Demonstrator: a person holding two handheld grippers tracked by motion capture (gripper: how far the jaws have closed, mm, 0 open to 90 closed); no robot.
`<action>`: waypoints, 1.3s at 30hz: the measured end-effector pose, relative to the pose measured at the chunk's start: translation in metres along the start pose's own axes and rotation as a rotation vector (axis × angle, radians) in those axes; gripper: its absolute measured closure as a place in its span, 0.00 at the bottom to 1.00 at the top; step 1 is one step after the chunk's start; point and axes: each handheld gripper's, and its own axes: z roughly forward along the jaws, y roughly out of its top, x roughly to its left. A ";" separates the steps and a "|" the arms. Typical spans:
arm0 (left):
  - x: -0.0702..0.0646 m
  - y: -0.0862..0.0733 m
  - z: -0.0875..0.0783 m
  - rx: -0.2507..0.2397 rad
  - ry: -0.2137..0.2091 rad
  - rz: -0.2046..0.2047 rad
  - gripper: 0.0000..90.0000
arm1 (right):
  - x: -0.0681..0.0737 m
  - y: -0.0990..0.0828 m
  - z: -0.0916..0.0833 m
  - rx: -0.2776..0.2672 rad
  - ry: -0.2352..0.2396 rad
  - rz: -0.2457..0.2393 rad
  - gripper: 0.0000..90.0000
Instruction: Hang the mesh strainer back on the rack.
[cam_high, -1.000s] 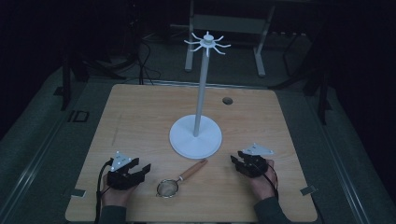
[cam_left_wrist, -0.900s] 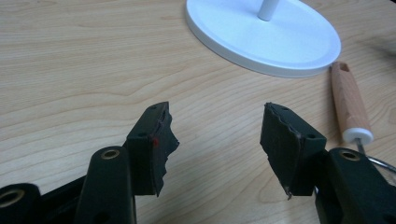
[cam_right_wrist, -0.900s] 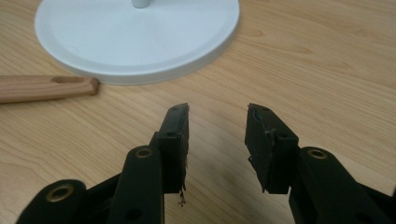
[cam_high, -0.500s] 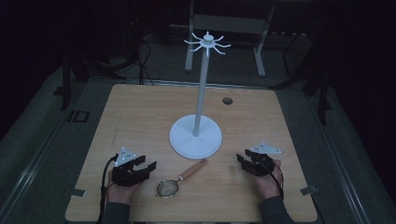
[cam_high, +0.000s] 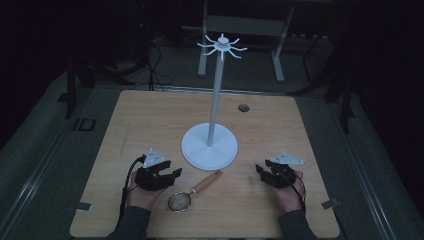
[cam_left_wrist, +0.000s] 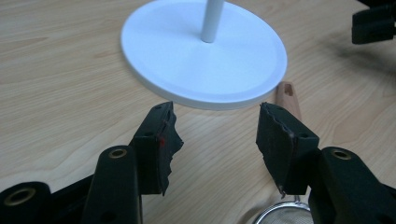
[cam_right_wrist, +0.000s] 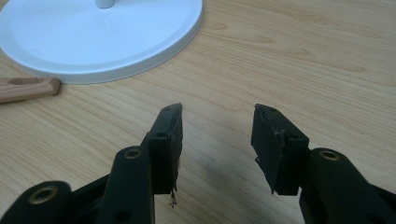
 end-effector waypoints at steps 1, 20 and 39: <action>-0.002 0.002 0.002 0.008 -0.007 0.001 0.53 | 0.000 0.000 0.000 0.001 -0.002 0.002 0.59; -0.033 0.022 0.034 0.194 -0.073 0.119 0.56 | -0.005 -0.001 -0.001 -0.001 -0.005 0.016 0.58; -0.044 0.030 0.051 0.338 -0.120 0.177 0.58 | -0.008 -0.002 -0.004 -0.003 -0.007 0.019 0.58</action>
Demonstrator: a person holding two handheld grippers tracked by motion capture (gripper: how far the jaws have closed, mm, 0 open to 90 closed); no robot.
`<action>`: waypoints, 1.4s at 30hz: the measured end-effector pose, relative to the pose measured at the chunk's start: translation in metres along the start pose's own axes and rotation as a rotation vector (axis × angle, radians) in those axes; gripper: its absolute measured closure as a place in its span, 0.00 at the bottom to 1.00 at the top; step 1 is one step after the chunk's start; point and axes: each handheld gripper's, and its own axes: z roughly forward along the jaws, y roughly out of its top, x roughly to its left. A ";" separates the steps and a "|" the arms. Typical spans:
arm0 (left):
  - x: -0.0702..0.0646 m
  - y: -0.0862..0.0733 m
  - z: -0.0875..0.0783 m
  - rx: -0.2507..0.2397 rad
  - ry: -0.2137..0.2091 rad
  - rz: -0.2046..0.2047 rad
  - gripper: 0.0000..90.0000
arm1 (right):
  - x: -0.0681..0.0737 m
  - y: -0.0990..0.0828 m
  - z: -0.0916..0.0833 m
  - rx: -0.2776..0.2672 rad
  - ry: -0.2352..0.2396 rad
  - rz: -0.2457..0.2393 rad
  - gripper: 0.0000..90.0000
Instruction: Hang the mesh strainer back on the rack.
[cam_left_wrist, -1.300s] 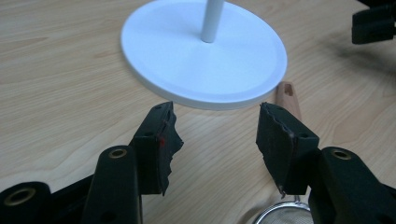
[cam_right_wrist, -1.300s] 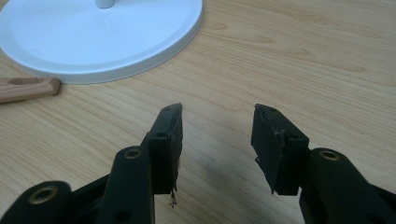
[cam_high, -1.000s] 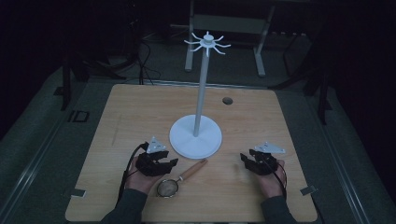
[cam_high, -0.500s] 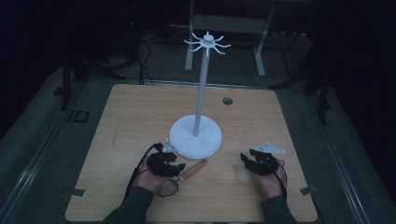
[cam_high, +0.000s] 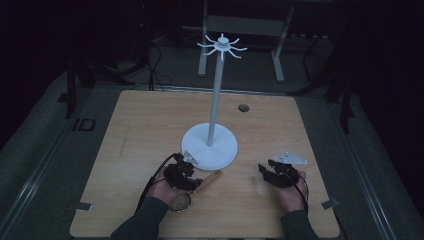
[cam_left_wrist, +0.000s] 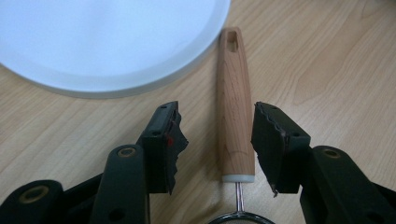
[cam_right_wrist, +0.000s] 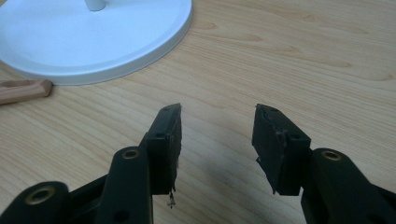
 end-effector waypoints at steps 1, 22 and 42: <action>-0.001 0.001 0.001 0.009 -0.003 0.001 0.58 | 0.000 0.000 0.000 0.000 0.001 0.000 0.58; -0.007 0.006 0.020 0.212 -0.061 0.045 0.66 | 0.000 -0.001 0.001 0.006 0.000 0.009 0.58; -0.005 0.007 0.031 0.288 -0.076 0.020 0.73 | 0.001 -0.001 0.002 0.010 -0.009 -0.008 0.58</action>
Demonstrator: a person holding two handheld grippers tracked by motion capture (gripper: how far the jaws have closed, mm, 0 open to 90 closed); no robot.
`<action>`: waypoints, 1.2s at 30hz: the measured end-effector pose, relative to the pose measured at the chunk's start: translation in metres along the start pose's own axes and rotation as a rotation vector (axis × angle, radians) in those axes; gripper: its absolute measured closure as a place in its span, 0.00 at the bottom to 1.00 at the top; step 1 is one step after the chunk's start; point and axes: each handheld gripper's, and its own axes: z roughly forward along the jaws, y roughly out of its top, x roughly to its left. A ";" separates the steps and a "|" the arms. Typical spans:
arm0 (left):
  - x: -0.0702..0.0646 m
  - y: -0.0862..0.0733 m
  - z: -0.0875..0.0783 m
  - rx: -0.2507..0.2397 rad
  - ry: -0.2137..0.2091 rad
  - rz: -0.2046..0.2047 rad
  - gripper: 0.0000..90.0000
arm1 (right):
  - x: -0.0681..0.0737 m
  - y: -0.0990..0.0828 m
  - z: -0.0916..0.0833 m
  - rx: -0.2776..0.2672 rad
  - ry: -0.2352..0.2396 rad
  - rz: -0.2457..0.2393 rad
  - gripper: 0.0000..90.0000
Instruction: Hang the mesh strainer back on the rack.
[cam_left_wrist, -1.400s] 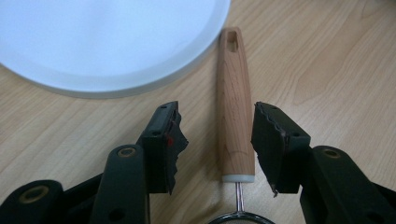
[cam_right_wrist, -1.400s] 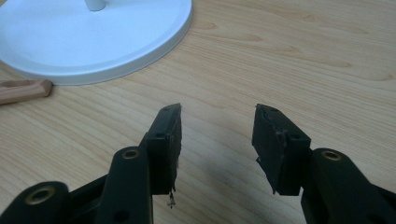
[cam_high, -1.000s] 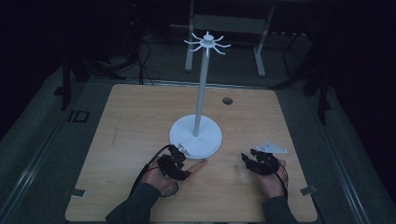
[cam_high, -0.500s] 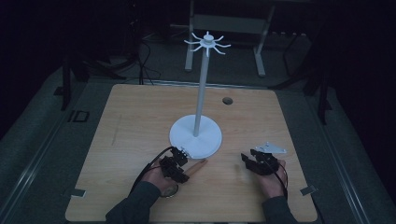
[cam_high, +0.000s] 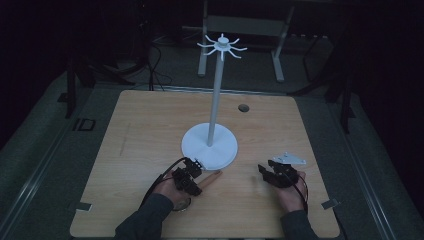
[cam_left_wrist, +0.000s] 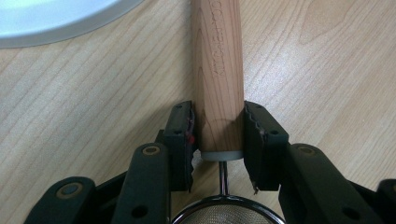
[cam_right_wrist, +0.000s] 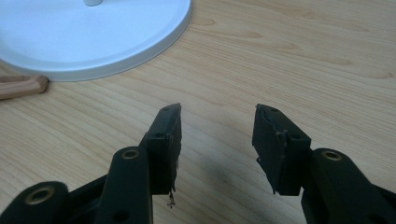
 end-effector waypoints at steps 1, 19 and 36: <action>0.000 0.000 0.000 0.002 0.000 0.002 0.74 | 0.000 0.000 0.000 0.000 0.000 0.000 0.58; -0.004 0.001 -0.014 -0.081 0.043 0.006 0.77 | -0.001 -0.001 0.001 0.003 -0.003 0.001 0.58; 0.003 -0.001 -0.042 -0.269 0.069 -0.044 0.77 | 0.001 -0.002 0.002 -0.005 0.005 -0.010 0.57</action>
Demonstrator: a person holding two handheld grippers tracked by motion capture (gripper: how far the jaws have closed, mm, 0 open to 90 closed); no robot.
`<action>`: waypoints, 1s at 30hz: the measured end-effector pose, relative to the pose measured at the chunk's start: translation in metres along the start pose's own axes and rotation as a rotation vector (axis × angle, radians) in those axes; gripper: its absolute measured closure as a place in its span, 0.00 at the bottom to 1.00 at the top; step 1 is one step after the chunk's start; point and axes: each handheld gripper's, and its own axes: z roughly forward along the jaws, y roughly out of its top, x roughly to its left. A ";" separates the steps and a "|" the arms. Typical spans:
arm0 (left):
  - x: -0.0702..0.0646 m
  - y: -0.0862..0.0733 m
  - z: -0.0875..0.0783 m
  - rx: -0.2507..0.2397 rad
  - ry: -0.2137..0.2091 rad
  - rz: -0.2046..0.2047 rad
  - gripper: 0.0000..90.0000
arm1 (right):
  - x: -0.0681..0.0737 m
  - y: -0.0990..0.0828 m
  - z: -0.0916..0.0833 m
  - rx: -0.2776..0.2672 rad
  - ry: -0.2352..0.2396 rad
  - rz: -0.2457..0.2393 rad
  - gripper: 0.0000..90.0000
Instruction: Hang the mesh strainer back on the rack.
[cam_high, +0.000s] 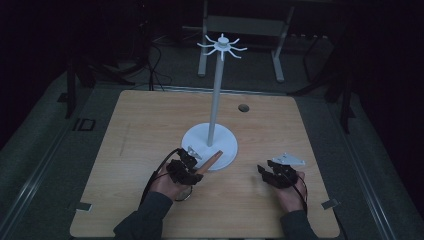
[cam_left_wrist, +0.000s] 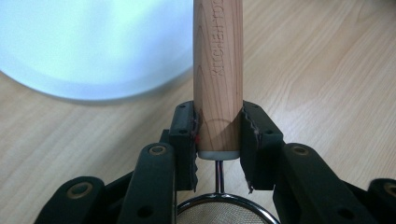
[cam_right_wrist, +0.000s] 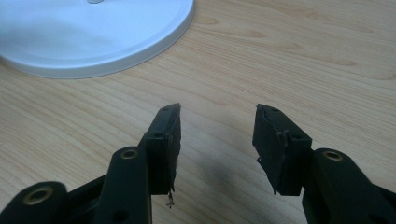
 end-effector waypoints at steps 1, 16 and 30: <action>0.000 0.000 -0.001 -0.017 0.001 -0.007 0.77 | 0.000 0.000 0.000 -0.001 0.000 -0.001 0.57; 0.004 0.003 -0.021 -0.172 0.033 -0.069 0.77 | 0.000 0.000 -0.001 -0.017 -0.002 -0.010 0.56; 0.007 0.005 -0.039 -0.288 0.065 -0.110 0.77 | 0.001 0.000 -0.002 -0.023 -0.004 -0.013 0.56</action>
